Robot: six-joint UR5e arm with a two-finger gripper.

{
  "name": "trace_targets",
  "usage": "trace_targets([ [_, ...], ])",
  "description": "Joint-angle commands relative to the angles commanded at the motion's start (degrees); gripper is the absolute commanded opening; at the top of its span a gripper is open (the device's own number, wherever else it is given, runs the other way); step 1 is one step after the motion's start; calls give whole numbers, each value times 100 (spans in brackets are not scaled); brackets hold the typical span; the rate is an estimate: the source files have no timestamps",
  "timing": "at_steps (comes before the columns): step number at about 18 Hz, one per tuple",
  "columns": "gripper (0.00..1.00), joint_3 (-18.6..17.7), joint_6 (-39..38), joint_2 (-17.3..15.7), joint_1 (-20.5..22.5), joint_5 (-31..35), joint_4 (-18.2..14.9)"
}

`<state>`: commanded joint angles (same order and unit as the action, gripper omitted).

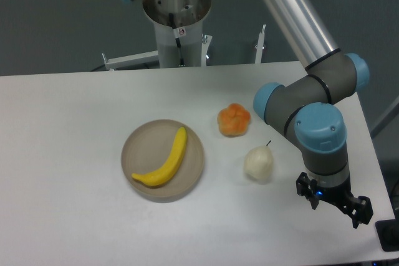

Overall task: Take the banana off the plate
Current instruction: 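Move the gripper from beside the pear toward the plate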

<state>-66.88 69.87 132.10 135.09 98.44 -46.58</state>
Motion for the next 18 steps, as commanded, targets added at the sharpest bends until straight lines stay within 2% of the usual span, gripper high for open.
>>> trace_targets([
  [4, 100, -53, -70, -26, 0, -9, 9],
  [6, 100, -324, -79, -236, -26, -35, 26],
  [11, 100, -737, -158, -641, -228, 26, -17],
  [13, 100, -1036, -508, -948, -298, 27, -96],
  [15, 100, -1203, -685, -1185, -378, 18, -376],
  [18, 100, -1485, -1150, -1607, -457, -35, -1201],
])
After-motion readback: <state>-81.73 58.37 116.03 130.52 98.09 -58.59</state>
